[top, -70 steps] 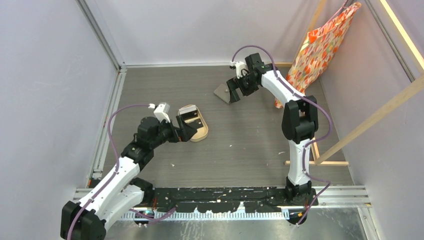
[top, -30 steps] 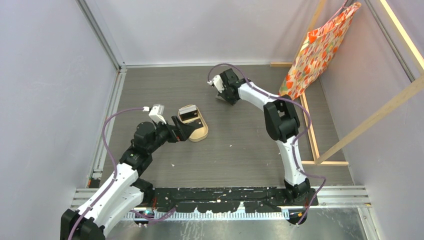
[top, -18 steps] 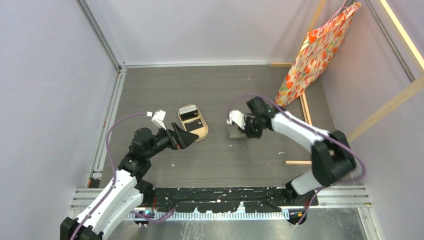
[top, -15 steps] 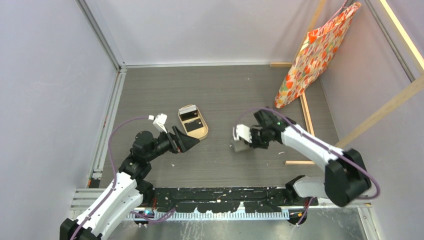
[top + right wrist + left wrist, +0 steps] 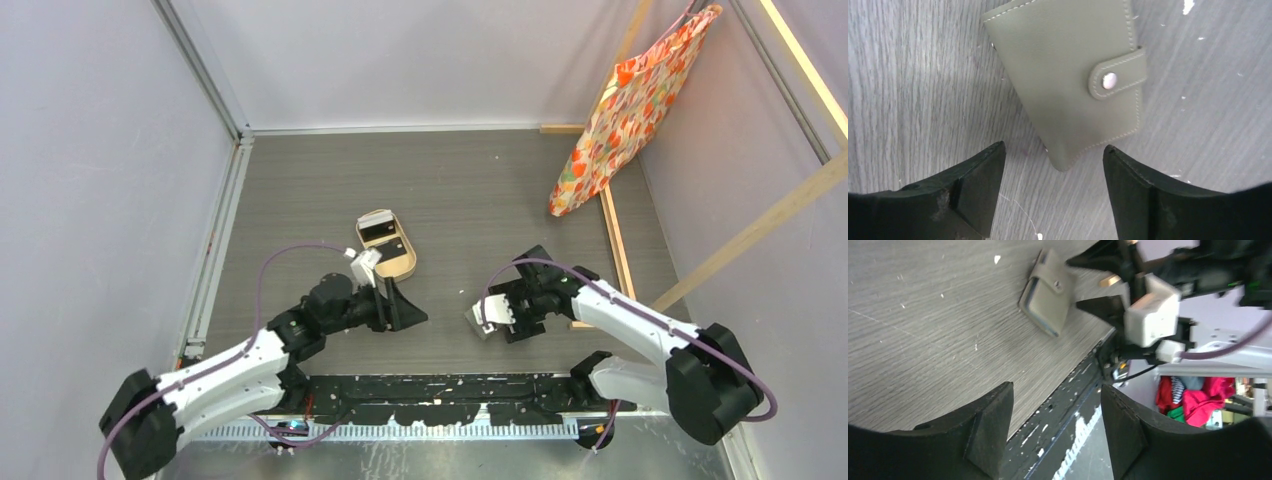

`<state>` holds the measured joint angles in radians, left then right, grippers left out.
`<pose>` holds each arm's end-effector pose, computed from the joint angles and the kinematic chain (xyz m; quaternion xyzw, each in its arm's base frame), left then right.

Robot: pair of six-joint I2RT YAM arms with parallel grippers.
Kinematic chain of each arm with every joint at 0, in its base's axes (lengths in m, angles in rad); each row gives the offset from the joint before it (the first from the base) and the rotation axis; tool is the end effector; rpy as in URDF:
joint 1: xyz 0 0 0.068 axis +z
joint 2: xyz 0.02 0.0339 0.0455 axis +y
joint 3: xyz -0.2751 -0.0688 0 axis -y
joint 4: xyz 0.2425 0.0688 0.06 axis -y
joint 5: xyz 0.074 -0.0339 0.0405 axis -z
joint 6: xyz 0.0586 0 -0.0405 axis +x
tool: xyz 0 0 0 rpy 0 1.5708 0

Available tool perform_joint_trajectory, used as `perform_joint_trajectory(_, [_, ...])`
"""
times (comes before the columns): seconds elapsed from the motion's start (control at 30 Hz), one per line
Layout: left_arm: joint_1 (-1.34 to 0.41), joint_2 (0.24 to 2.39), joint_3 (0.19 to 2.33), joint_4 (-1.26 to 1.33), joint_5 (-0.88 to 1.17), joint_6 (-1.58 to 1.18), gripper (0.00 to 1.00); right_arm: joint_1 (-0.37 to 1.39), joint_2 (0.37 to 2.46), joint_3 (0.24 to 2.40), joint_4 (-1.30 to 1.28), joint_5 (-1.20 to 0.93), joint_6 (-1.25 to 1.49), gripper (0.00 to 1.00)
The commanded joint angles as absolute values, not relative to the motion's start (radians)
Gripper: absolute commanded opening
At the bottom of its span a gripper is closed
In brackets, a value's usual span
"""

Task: Put the credit cards into the card holder
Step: Open the card holder at the center of the board.

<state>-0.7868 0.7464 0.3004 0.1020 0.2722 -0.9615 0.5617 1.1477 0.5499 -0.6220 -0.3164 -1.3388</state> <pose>0.1198 -0.1425 0.2058 0.0071 0.8139 -0.5086 0.2809 0.1476 0.1144 0.1557 -0.8071 0.5430 0.0782 0.2183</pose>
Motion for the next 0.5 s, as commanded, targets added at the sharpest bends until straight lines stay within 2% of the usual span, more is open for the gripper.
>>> perform_joint_trajectory(0.0, [-0.850, 0.887, 0.381, 0.181, 0.175, -0.912, 0.64, 0.534, 1.070, 0.664, -0.700, -0.386, -1.233, 0.80])
perform_joint_trajectory(0.17, [-0.869, 1.032, 0.432, 0.249, 0.167, -0.881, 0.63, 0.509, 1.050, 0.775, -0.879, -0.592, -1.114, 0.82])
perform_joint_trajectory(0.27, [-0.873, 1.126, 0.446, 0.314, 0.142, -0.936, 0.52, 0.510, 1.093, 0.795, -0.857, -0.680, -1.086, 0.80])
perform_joint_trajectory(0.3, [-0.876, 1.163, 0.442, 0.364, 0.135, -0.972, 0.45, 0.510, 1.119, 0.804, -0.827, -0.692, -1.080, 0.78])
perform_joint_trajectory(0.33, [-0.882, 1.196, 0.436, 0.414, 0.126, -1.009, 0.42, 0.510, 1.150, 0.811, -0.809, -0.698, -1.075, 0.76])
perform_joint_trajectory(0.47, [-0.935, 1.325, 0.397, 0.622, 0.072, -1.143, 0.41, 0.512, 1.273, 0.861, -0.786, -0.698, -1.039, 0.61])
